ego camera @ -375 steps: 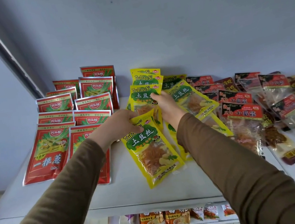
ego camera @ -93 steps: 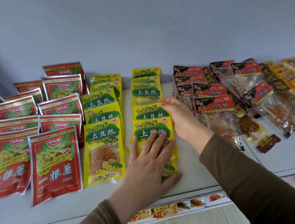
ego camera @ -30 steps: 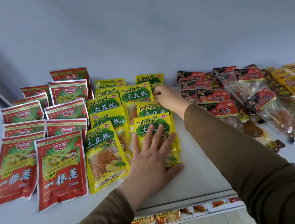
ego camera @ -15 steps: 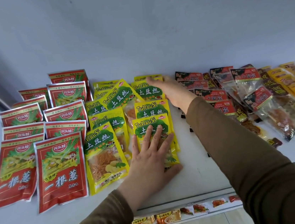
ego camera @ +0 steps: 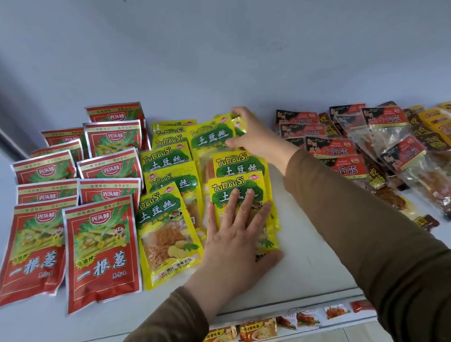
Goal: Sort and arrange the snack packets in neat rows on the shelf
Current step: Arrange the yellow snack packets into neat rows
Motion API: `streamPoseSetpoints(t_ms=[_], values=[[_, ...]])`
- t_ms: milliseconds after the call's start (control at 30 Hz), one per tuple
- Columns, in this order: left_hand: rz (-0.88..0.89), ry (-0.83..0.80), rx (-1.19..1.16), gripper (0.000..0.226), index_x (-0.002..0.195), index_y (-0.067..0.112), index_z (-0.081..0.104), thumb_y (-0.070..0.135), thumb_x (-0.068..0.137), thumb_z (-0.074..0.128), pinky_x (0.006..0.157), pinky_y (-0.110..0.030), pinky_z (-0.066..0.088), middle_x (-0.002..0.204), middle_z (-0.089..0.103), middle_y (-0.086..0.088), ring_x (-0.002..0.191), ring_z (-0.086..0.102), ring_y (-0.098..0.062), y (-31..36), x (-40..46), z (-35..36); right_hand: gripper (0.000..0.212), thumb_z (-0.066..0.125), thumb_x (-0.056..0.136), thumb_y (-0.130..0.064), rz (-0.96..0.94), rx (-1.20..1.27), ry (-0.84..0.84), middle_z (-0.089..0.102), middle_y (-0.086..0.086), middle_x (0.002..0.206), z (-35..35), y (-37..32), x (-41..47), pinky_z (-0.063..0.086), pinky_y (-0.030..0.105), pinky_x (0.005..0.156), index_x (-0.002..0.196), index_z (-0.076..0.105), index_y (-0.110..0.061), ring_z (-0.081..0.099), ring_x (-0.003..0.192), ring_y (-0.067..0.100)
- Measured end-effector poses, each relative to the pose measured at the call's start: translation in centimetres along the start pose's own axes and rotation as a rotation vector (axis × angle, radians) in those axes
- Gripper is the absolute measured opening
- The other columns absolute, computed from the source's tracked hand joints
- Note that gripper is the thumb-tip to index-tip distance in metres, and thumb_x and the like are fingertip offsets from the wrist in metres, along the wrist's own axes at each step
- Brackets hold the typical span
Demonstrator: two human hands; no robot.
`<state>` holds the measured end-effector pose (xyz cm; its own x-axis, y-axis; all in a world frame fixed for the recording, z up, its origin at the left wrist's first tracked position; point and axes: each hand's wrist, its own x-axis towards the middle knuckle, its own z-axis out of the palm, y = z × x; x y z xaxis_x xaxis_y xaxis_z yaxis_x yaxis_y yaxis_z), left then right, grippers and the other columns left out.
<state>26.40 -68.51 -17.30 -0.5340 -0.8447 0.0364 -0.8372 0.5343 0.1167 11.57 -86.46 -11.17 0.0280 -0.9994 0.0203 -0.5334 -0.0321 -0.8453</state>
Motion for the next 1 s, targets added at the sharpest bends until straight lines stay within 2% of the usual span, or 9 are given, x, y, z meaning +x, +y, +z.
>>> streamPoseSetpoints(t_ms=[133, 267, 367, 400, 533, 633, 767, 900, 1000], values=[[0.01, 0.011, -0.009, 0.088, 0.162, 0.042, -0.005, 0.081, 0.09, 0.03, 0.121, -0.065, -0.008, 0.171, -0.019, 0.005, 0.154, -0.029, -0.023, 0.0, -0.3, -0.1, 0.087, 0.069, 0.087, 0.009, 0.024, 0.143, -0.113, 0.034, 0.009, 0.157, -3.1, 0.8, -0.2, 0.04, 0.037, 0.109, 0.154, 0.031, -0.031, 0.041, 0.14, 0.028], [0.011, 0.005, -0.005, 0.091, 0.16, 0.043, -0.01, 0.082, 0.09, 0.033, 0.12, -0.067, -0.01, 0.17, -0.022, 0.006, 0.153, -0.031, -0.023, 0.2, -0.4, -0.3, 0.098, 0.061, 0.085, 0.019, 0.145, 0.343, -0.284, 0.035, 0.01, 0.156, -3.5, 1.3, -1.0, 0.046, 0.043, 0.107, 0.157, 0.023, -0.037, 0.05, 0.133, 0.031], [-0.007, -0.012, -0.02, 0.093, 0.159, 0.045, -0.015, 0.083, 0.089, 0.034, 0.118, -0.068, -0.014, 0.168, -0.026, 0.008, 0.151, -0.035, -0.021, 0.3, -0.2, -0.4, 0.096, 0.088, 0.074, -0.033, 0.229, 0.353, -0.149, 0.053, 0.005, 0.147, -2.4, 2.3, -1.1, 0.039, 0.048, 0.113, 0.152, 0.033, -0.039, 0.052, 0.132, 0.026], [-0.013, -0.015, -0.03, 0.094, 0.159, 0.046, -0.015, 0.083, 0.089, 0.035, 0.118, -0.069, -0.014, 0.168, -0.027, 0.009, 0.151, -0.035, -0.02, 0.3, -0.1, -0.5, 0.094, 0.086, 0.074, -0.045, 0.218, 0.298, -0.118, 0.053, 0.002, 0.147, -2.1, 2.2, -1.5, 0.041, 0.045, 0.11, 0.152, 0.035, -0.038, 0.052, 0.133, 0.024], [-0.015, -0.018, -0.055, 0.094, 0.159, 0.046, -0.014, 0.081, 0.089, 0.039, 0.119, -0.068, -0.012, 0.167, -0.029, 0.01, 0.15, -0.037, -0.019, 0.4, -0.1, -0.5, 0.058, 0.06, 0.1, -0.008, 0.121, 0.326, 0.01, 0.059, 0.001, 0.13, -1.2, 2.0, -3.0, 0.048, 0.029, 0.08, 0.152, 0.037, -0.021, 0.059, 0.113, 0.016], [-0.005, -0.017, -0.071, 0.094, 0.159, 0.046, -0.01, 0.079, 0.088, 0.042, 0.12, -0.068, -0.011, 0.168, -0.026, 0.009, 0.151, -0.034, -0.018, 0.4, -0.2, -0.5, 0.053, 0.054, 0.095, 0.011, 0.128, 0.431, 0.072, 0.066, 0.006, 0.124, -0.7, 2.5, -3.8, 0.052, 0.04, 0.091, 0.14, 0.048, -0.016, 0.066, 0.106, 0.021], [-0.024, -0.022, -0.112, 0.09, 0.159, 0.048, -0.008, 0.08, 0.089, 0.039, 0.121, -0.067, -0.008, 0.169, -0.023, 0.012, 0.153, -0.03, -0.015, 0.7, -0.2, -0.6, 0.043, 0.05, 0.095, 0.01, 0.255, 0.423, 0.077, 0.065, 0.01, 0.123, -0.2, 3.2, -4.4, 0.056, 0.051, 0.094, 0.127, 0.054, -0.018, 0.067, 0.106, 0.028], [-0.058, -0.004, -0.09, 0.084, 0.159, 0.05, -0.007, 0.082, 0.089, 0.028, 0.119, -0.067, -0.013, 0.17, -0.017, 0.015, 0.153, -0.03, -0.017, 0.6, 0.2, -0.6, 0.032, 0.048, 0.103, -0.003, 0.206, 0.401, 0.125, 0.059, -0.01, 0.111, -0.1, 3.1, -4.7, 0.048, 0.017, 0.069, 0.131, 0.052, -0.018, 0.056, 0.084, -0.004], [-0.054, -0.024, -0.044, 0.084, 0.16, 0.047, -0.004, 0.08, 0.09, 0.027, 0.12, -0.063, -0.016, 0.17, -0.019, 0.006, 0.153, -0.03, -0.022, 0.5, 0.4, -0.7, 0.038, 0.049, 0.106, -0.018, 0.208, 0.428, 0.132, 0.051, -0.01, 0.115, -0.5, 2.8, -3.9, 0.041, 0.024, 0.078, 0.144, 0.046, -0.014, 0.052, 0.093, 0.001]])
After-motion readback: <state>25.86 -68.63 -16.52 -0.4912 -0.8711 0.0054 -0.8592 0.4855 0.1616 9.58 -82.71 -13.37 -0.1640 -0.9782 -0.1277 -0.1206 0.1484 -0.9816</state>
